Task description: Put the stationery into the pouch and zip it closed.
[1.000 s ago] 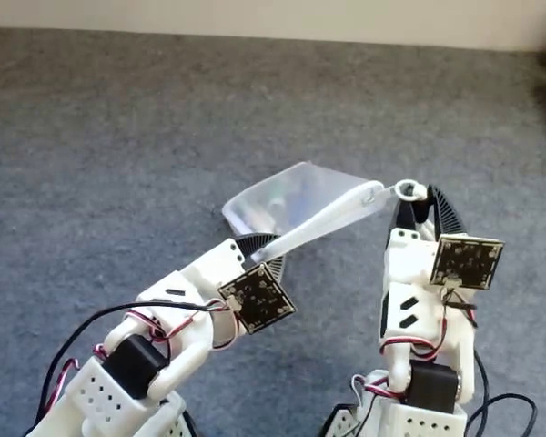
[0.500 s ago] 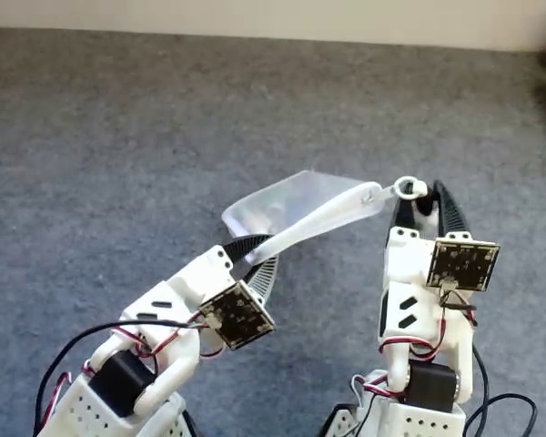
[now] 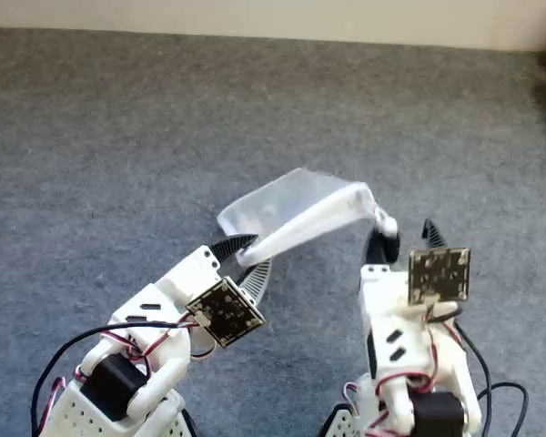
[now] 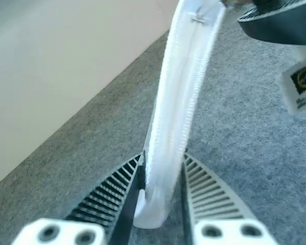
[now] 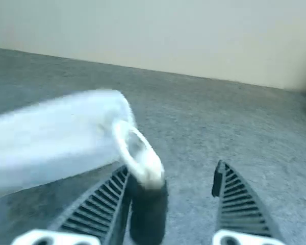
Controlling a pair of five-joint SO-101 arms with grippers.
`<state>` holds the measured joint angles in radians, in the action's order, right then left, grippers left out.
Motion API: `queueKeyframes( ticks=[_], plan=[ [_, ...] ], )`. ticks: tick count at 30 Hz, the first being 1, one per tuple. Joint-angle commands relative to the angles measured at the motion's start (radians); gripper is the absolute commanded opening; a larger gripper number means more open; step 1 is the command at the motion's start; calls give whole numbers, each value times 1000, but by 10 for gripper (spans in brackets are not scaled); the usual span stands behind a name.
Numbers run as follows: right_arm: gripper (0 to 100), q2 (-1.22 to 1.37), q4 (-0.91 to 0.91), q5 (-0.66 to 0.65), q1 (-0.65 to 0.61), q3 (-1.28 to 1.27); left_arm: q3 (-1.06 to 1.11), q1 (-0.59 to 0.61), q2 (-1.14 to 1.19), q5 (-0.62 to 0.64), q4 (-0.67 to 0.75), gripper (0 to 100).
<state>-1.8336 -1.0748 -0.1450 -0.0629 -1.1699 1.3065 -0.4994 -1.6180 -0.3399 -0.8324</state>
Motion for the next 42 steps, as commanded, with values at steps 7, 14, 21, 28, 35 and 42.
queueKeyframes(
  ticks=[7,14,21,28,35,42],
  plan=[
    [213,2,-168,-9,-209,174,-117,25,-8,11,-186,215],
    [213,2,-266,-9,-275,278,-242,30,-8,9,-348,213],
    [213,2,-378,-9,-275,352,-300,88,-8,9,-453,213],
    [213,2,-495,-9,-275,352,-303,225,-13,8,-520,213],
    [213,2,-561,-9,-269,348,-312,461,-236,8,-601,213],
    [213,2,-559,-9,-268,343,-285,713,-186,12,-617,216]
  ],
)
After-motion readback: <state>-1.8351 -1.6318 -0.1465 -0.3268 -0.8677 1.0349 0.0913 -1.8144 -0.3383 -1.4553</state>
